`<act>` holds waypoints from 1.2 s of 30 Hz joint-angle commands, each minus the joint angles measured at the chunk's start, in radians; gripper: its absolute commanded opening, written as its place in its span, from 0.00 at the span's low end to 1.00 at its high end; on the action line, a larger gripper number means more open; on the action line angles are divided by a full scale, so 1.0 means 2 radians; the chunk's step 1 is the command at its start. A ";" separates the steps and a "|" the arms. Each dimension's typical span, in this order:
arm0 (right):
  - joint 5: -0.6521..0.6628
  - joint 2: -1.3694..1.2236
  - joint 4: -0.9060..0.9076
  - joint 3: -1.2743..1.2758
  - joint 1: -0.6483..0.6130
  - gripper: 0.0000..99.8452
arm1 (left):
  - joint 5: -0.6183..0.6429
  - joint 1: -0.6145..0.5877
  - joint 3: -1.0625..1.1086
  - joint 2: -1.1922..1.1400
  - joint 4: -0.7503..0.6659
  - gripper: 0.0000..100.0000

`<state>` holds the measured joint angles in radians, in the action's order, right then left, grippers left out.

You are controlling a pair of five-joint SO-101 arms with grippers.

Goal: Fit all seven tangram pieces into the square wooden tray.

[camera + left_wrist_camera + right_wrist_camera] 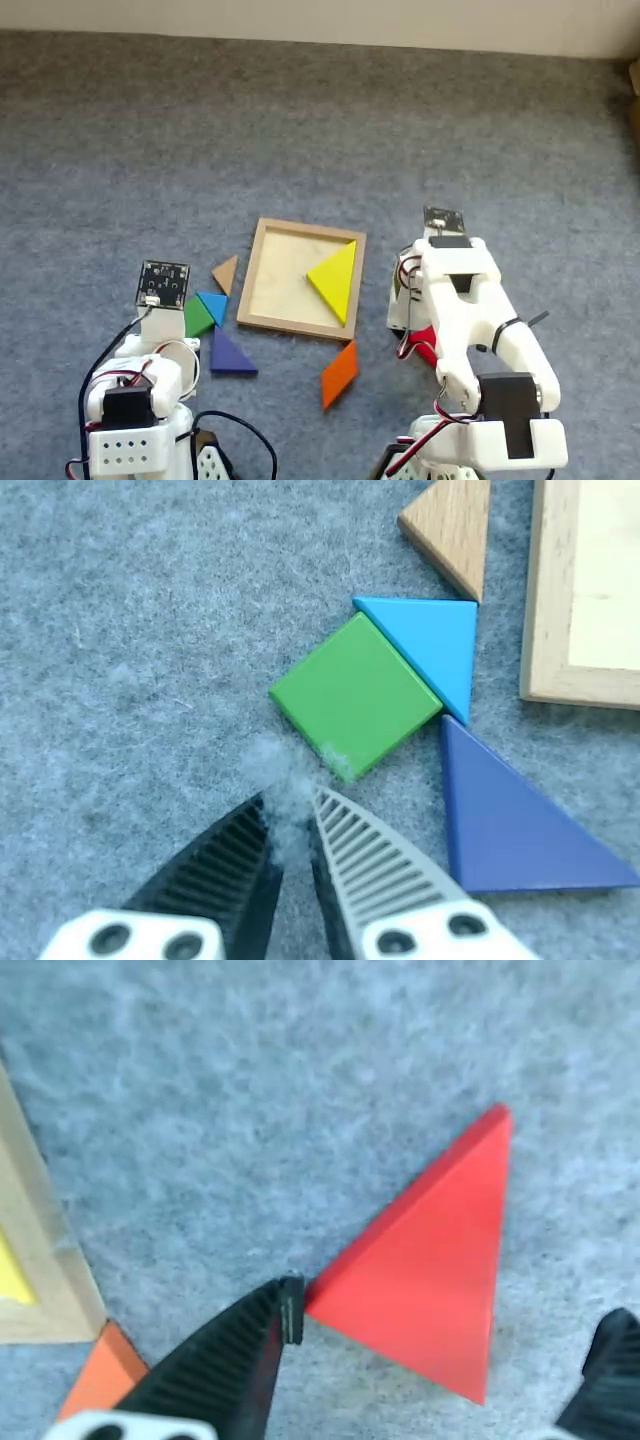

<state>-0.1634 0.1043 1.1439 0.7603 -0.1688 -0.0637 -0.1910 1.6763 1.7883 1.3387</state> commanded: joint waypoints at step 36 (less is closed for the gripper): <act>0.023 0.003 0.019 -0.005 -0.010 0.38 | 0.002 -0.004 0.010 0.013 0.003 0.00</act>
<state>-0.1266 0.1043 1.1715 0.7603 -0.2025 -0.0637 -0.1910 1.6763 1.7883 1.3387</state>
